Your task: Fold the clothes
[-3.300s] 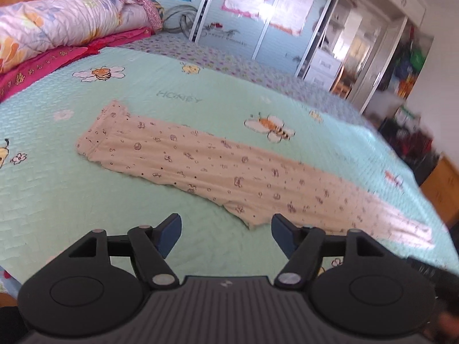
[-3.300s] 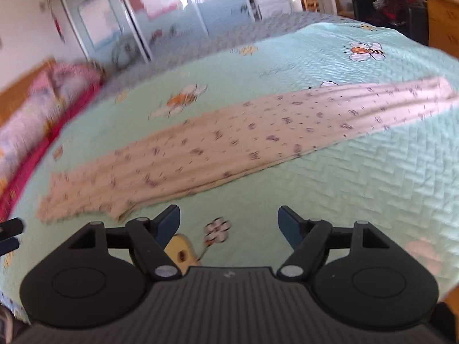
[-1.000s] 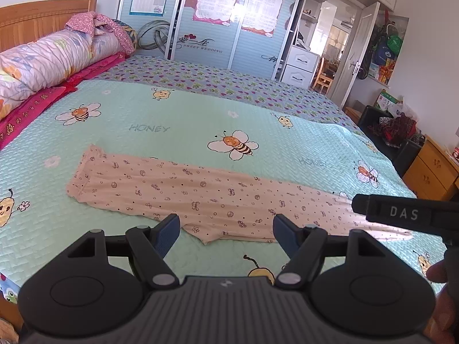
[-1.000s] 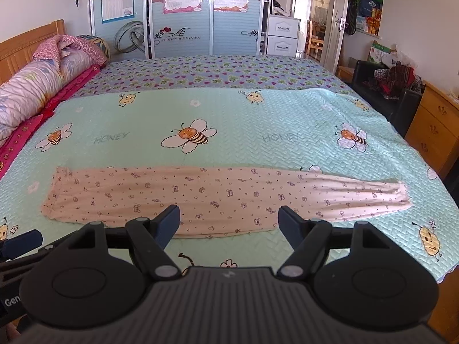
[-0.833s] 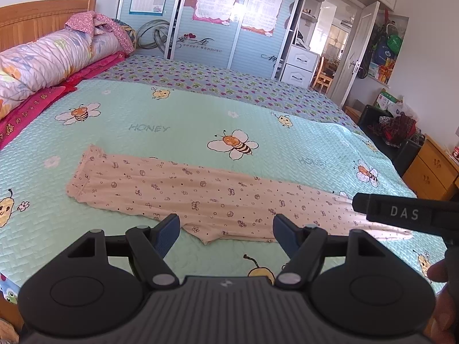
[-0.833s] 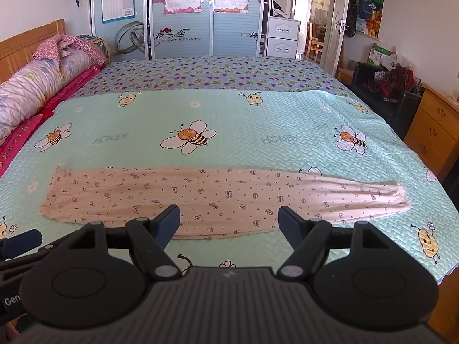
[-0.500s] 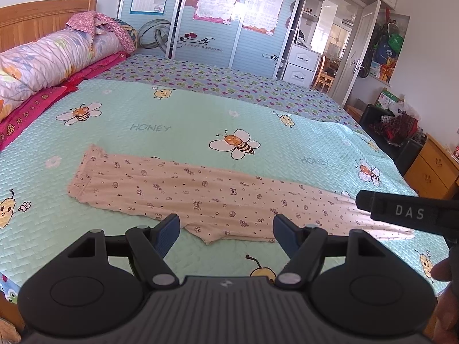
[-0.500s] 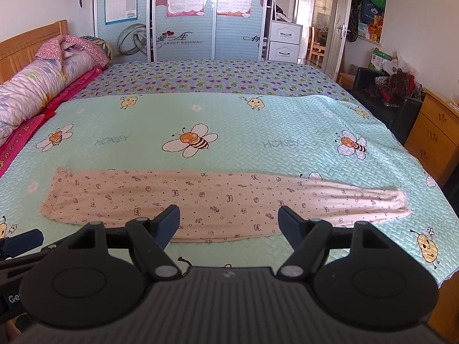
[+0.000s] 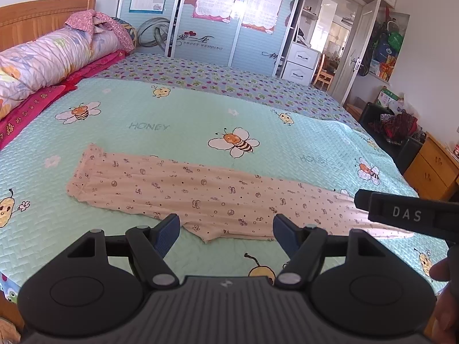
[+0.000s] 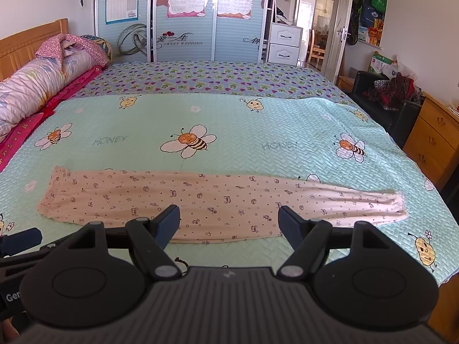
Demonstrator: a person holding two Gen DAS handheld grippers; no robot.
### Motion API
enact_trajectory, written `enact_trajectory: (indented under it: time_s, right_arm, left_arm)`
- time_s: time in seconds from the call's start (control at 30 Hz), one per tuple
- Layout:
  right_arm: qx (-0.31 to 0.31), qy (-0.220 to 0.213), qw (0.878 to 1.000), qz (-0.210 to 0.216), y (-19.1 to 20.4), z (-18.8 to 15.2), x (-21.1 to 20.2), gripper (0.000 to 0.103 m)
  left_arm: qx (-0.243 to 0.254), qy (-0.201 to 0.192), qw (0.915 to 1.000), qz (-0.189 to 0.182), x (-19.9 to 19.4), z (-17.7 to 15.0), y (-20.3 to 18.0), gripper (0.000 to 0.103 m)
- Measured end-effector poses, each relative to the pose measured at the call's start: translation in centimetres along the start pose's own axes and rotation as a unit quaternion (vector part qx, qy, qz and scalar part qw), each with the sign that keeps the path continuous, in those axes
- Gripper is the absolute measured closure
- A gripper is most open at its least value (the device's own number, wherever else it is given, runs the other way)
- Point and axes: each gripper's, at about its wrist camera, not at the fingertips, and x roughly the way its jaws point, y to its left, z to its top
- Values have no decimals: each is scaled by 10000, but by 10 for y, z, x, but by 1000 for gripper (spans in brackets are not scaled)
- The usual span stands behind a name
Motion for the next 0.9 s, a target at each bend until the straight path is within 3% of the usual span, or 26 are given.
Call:
enact_trajectory:
  time_s: [0.2, 0.63, 0.9]
  right_arm:
    - [16, -5, 10000, 38, -1, -2, 1, 27]
    - [162, 1, 9998, 123, -9, -9, 4, 27]
    - [118, -23, 9998, 162, -5, -11, 4, 27]
  left_arm:
    - [34, -9, 10000, 64, -2, 2, -2, 29]
    - [250, -19, 9975, 656, -13, 13, -18, 29]
    - [232, -30, 9974, 685, -16, 13, -17, 28]
